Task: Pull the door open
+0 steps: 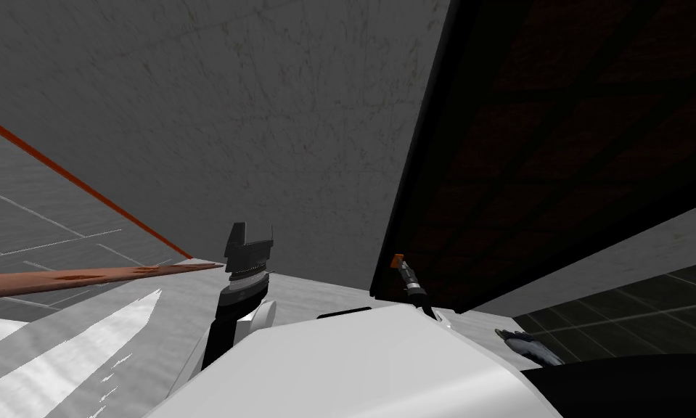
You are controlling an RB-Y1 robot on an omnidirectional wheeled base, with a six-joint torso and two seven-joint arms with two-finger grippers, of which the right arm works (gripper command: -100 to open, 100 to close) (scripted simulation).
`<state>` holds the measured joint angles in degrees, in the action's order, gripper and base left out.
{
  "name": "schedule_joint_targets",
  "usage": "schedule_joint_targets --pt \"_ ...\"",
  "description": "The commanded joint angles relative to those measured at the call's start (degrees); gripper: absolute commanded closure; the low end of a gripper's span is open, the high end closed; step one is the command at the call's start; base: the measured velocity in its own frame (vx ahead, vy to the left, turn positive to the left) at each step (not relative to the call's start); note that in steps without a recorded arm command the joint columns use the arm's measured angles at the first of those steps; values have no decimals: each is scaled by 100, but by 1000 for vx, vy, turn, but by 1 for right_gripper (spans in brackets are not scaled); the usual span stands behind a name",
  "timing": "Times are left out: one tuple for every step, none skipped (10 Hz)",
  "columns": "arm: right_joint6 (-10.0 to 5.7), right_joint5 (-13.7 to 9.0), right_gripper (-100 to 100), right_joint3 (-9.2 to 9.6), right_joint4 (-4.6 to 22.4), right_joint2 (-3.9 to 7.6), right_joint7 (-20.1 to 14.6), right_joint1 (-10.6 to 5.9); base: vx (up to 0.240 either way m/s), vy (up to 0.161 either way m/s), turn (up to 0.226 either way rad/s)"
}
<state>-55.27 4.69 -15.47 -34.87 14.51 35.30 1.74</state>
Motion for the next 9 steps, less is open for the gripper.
schedule_joint_targets --pt "25 -13 100 12 -7 -26 -177 22 -28 -10 24" --pt "38 -46 100 13 -12 -36 -394 14 -32 -12 42" --pt "38 -46 100 13 -12 -36 -413 14 -30 -13 26" --pt "52 -78 100 15 -16 -46 -642 6 -35 -13 44" --pt "65 -110 100 16 -21 -56 -782 -1 -52 -24 81" --pt "65 -110 100 16 -21 -56 -883 -1 -42 -19 27" --pt "79 -143 100 18 -26 -67 -1071 -9 -39 -12 39" --pt "79 -143 100 18 -26 -67 -1119 -9 -31 -11 22" --pt "94 -179 100 20 -31 -78 -1336 -18 -38 -14 45"
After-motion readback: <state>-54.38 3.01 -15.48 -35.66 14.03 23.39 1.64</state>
